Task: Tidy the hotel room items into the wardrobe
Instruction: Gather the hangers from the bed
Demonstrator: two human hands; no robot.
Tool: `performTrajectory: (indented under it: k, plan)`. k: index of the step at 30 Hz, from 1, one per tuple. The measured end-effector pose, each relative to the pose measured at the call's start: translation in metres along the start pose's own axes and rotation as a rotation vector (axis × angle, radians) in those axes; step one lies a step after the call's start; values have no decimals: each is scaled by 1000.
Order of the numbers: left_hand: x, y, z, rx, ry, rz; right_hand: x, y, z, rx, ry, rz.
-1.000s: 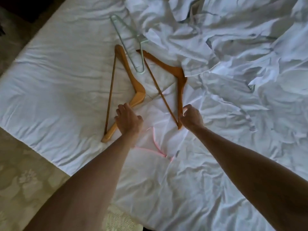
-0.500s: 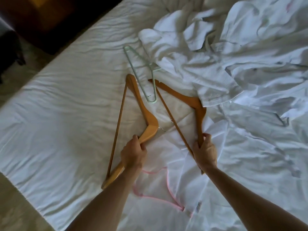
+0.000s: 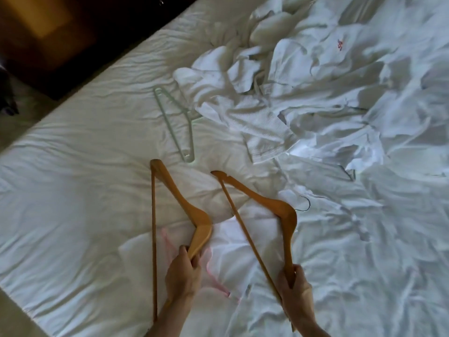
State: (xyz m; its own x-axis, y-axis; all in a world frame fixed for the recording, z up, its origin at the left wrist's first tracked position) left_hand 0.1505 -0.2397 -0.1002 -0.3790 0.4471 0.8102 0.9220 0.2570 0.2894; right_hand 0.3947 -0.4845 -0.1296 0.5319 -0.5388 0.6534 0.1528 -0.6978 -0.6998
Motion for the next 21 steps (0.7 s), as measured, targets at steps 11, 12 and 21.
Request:
performTrajectory:
  k: [11,12,21]
  plan:
    - [-12,-14,-22,22,11,-35,27,22,-15,-57,-129,92]
    - [-12,-15,-24,24,4,-43,27,21,-10,-64,-111,113]
    - [1,-15,-18,-43,-46,-146,36,-5,46,-175,80,186]
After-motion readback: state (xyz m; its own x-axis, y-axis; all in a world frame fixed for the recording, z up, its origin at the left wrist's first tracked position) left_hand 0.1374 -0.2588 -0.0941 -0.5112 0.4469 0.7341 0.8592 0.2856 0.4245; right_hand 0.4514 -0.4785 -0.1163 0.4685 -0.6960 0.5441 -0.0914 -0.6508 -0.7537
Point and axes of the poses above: each hand's wrist, its own z-axis towards the middle knuckle, its own x-axis out of the back of the hand, y = z × x, the point moved 9 cm from there along z, towards the middle knuckle, and after that the axes turned 13 degrees about x, right-handed, at the moved point
